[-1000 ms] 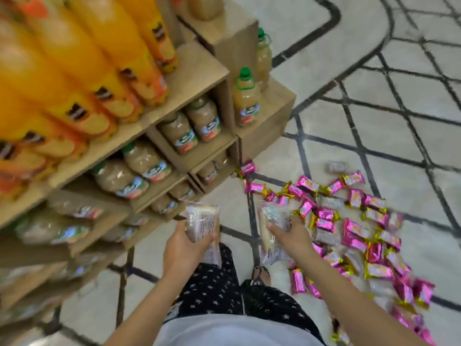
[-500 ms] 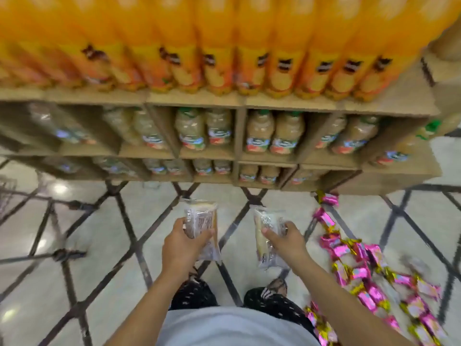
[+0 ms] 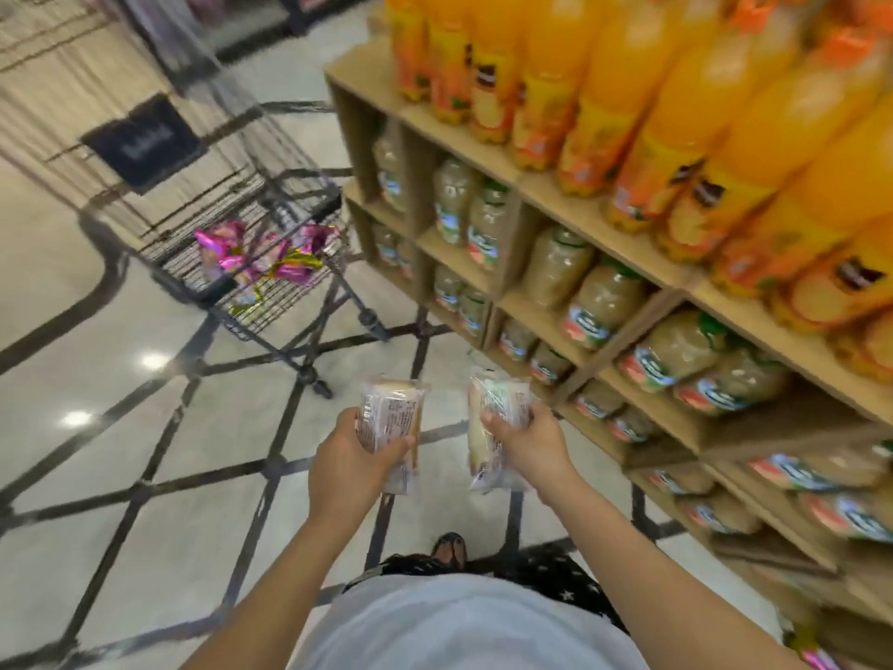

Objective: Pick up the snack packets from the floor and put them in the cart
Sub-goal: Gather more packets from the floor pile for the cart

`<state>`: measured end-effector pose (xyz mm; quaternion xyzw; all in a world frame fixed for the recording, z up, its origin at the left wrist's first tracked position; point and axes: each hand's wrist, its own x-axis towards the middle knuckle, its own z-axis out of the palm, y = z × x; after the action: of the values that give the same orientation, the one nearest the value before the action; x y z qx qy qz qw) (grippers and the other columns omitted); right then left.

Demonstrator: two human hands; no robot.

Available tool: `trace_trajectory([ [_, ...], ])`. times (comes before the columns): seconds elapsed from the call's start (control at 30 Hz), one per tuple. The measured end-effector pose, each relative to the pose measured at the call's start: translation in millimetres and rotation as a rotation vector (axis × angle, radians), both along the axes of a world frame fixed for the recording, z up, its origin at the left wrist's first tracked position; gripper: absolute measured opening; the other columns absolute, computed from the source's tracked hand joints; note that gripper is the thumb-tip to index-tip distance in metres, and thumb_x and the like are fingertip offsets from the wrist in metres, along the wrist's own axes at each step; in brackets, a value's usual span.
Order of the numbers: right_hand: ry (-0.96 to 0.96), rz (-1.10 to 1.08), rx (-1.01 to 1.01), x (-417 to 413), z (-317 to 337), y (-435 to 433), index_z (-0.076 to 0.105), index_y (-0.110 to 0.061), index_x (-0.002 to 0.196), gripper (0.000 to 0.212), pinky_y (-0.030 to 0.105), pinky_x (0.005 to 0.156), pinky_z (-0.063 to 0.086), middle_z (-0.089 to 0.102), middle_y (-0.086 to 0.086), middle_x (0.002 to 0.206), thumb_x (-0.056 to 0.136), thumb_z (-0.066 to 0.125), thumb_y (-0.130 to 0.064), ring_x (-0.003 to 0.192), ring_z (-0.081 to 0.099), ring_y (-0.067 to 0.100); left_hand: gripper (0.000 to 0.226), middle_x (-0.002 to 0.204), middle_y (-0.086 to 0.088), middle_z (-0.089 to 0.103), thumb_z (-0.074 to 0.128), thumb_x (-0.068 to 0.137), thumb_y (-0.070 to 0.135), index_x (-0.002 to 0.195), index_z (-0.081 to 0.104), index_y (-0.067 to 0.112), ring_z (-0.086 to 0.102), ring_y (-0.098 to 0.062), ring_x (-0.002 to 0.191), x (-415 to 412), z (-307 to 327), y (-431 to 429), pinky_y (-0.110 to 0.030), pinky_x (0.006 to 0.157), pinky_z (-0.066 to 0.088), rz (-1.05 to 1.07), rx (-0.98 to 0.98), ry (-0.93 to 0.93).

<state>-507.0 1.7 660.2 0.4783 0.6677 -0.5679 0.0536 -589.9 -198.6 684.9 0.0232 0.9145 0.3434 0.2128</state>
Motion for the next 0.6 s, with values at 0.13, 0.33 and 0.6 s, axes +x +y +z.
trace_trajectory([
  [0.13, -0.046, 0.131, 0.015, -44.6, -2.6, -0.5, 0.054, -0.012, 0.129, 0.063, 0.038, 0.09, 0.053, 0.064, 0.004, 0.12, 0.08, 0.074, -0.046, 0.104, 0.063, 0.021, 0.044, 0.09, 0.011, 0.065, 0.079, 0.077, 0.043, 0.109, 0.055, 0.025, 0.062, -0.007, 0.077, -23.4, -4.5, -11.7, -0.022, 0.06, 0.048, 0.155, 0.03, -0.016],
  [0.33, -0.053, 0.21, -0.045, -120.4, -15.7, 27.1, 0.05, -0.013, 0.134, 0.059, 0.029, 0.085, 0.044, 0.059, -0.002, 0.123, 0.085, 0.072, -0.037, 0.097, 0.053, 0.014, 0.045, 0.091, 0.012, 0.059, 0.079, 0.078, 0.039, 0.112, 0.053, 0.024, 0.057, -0.006, 0.073, -75.4, -9.3, 2.6, -0.012, 0.055, 0.039, 0.323, 0.023, -0.049],
  [0.6, 0.009, 0.403, -0.069, -261.5, 1.7, 84.5, 0.056, -0.015, 0.117, 0.043, 0.028, 0.08, 0.048, 0.065, -0.003, 0.102, 0.083, 0.075, -0.034, 0.089, 0.062, 0.013, 0.043, 0.086, 0.011, 0.057, 0.08, 0.078, 0.035, 0.107, 0.05, 0.025, 0.053, -0.003, 0.07, -169.7, 14.4, 56.7, -0.008, 0.05, 0.034, 0.529, 0.022, 0.017],
])
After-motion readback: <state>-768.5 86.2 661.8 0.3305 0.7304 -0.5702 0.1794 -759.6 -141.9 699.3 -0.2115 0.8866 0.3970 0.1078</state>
